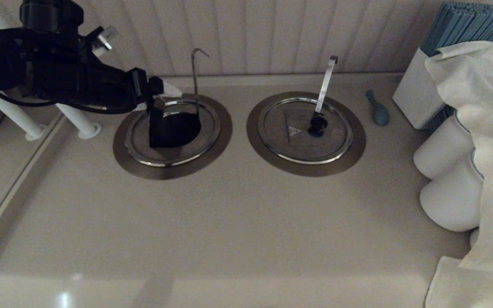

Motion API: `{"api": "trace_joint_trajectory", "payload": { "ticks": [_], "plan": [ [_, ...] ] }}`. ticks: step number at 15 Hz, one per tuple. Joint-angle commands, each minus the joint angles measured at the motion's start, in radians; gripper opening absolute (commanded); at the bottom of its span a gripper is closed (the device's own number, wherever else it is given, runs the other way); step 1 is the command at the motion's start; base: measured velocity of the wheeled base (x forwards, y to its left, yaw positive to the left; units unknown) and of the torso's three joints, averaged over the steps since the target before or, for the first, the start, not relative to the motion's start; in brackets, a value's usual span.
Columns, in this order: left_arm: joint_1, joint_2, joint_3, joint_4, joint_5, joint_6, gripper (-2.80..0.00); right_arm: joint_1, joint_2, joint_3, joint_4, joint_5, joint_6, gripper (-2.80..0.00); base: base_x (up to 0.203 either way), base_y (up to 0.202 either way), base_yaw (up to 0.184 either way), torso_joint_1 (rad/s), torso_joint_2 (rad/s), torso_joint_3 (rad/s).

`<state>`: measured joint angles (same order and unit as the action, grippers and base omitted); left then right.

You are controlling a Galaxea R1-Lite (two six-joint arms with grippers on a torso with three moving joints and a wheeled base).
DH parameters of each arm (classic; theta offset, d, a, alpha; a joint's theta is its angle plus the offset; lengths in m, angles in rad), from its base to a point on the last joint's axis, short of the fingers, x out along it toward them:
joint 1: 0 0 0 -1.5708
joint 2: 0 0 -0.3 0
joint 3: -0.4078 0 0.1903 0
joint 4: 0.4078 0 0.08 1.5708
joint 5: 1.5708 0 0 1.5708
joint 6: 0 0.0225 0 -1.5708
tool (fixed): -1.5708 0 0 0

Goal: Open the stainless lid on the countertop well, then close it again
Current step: Close the lid

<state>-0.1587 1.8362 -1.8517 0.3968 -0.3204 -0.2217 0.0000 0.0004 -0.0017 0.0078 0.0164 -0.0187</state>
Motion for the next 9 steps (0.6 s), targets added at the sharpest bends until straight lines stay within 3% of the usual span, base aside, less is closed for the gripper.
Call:
{"api": "trace_joint_trajectory", "payload": {
  "ticks": [1, 9],
  "plan": [
    [-0.021, 0.002, 0.007, 0.002, 0.000, -0.001, 0.00, 0.000, 0.000, 0.000, 0.000, 0.000, -0.001, -2.80, 0.000, 0.000, 0.000, 0.000, 0.00, 0.000],
    [-0.036, 0.001, 0.015, -0.002, 0.004, -0.002, 0.00, 0.000, 0.000, 0.000, 0.000, 0.000, -0.001, -2.80, 0.000, 0.000, 0.000, 0.000, 0.00, 0.000]
  ]
}}
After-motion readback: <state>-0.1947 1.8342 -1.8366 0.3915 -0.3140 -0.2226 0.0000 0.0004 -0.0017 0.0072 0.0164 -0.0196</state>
